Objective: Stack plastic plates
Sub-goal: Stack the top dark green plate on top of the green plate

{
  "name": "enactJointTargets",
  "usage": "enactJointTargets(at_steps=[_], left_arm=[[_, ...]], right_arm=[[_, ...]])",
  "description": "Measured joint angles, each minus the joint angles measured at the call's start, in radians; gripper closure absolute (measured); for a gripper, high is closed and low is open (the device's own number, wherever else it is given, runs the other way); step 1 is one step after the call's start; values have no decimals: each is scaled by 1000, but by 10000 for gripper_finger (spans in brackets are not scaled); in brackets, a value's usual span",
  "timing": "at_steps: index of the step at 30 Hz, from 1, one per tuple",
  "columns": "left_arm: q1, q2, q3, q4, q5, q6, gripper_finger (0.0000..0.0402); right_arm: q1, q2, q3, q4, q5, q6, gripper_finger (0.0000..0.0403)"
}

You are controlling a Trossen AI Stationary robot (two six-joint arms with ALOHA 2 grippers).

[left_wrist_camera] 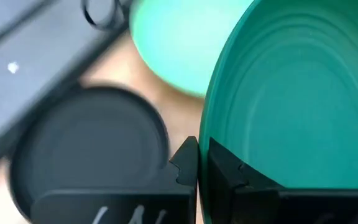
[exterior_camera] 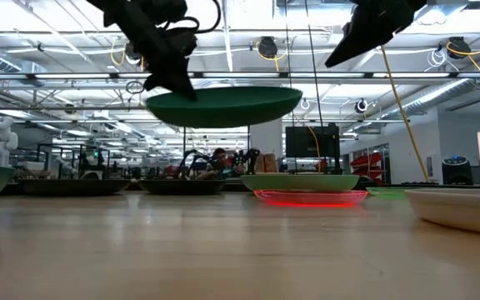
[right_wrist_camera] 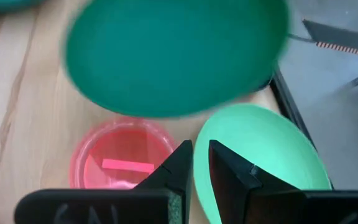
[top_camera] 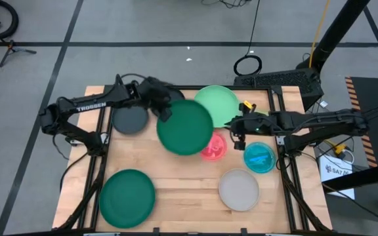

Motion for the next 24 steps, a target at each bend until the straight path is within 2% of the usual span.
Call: enactJointTargets(at_steps=[8, 16, 20, 24], left_arm=[[89, 109, 14, 315, -12, -76, 391], [127, 256, 17, 551, -12, -196, 391], [128, 339, 80, 530, -13, -213, 385], [126, 413, 197, 479, -12, -191, 382]], right_arm=[[0, -104, -63, 62, 0, -17, 358], [0, -135, -86, 71, 0, -31, 358], [0, -135, -87, 73, 0, -35, 358], [0, -134, -87, 73, 0, -31, 358]])
